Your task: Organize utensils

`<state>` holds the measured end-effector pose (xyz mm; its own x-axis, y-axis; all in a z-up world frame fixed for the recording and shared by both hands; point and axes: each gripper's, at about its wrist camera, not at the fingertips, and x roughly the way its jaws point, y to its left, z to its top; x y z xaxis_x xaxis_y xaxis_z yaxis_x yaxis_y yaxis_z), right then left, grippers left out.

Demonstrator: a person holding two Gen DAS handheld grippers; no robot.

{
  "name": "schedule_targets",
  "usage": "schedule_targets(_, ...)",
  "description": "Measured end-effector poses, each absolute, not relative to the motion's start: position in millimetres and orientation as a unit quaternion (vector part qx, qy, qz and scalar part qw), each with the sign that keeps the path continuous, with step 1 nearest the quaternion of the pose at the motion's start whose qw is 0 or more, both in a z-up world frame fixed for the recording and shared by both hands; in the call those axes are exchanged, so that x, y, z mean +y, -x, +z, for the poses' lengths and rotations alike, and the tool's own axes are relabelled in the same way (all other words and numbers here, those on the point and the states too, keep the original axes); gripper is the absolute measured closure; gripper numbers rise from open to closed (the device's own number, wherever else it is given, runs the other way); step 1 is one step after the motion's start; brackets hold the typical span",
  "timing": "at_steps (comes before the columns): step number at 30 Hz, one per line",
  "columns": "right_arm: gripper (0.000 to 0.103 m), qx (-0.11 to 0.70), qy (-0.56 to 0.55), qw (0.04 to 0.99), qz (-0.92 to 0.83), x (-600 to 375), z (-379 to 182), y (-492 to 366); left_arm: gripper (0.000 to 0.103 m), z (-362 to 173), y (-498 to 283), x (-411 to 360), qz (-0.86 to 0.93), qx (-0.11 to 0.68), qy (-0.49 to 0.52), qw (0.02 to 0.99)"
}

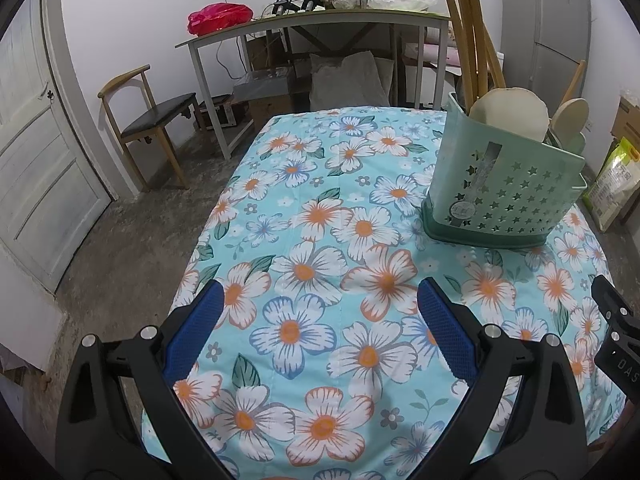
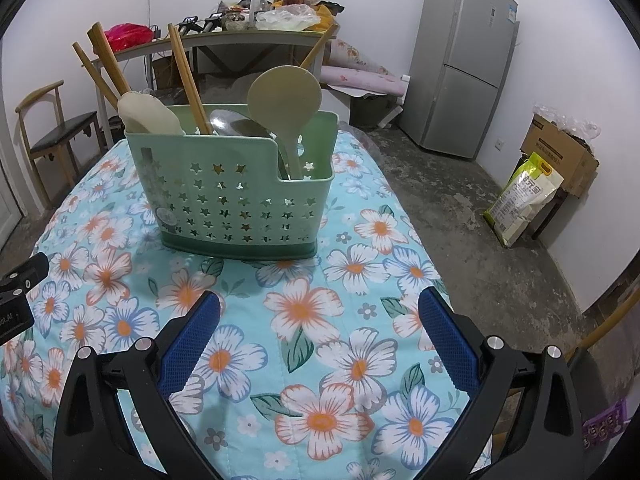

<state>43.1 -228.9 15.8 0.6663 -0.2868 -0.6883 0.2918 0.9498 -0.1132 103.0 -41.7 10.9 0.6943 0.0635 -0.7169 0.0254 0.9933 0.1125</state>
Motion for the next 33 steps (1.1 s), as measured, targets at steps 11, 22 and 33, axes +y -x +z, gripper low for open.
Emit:
schedule_targets(11,0.007,0.377,-0.003,0.913,-0.158,-229.0,16.3,-42.9,0.01,11.3,-103.9,-41.2,0.01,0.391,-0.056,0.919)
schedule_targets(22,0.007,0.378,-0.004,0.912,-0.158,-228.6,16.7,-42.6,0.01,10.6,-103.1,-40.1,0.009,0.392,-0.056,0.918)
schedule_targets(33,0.007,0.378,-0.003,0.912,-0.158,-228.2,16.8,-42.6,0.01,10.3,-103.4,-39.4,0.01,0.391,-0.055,0.919)
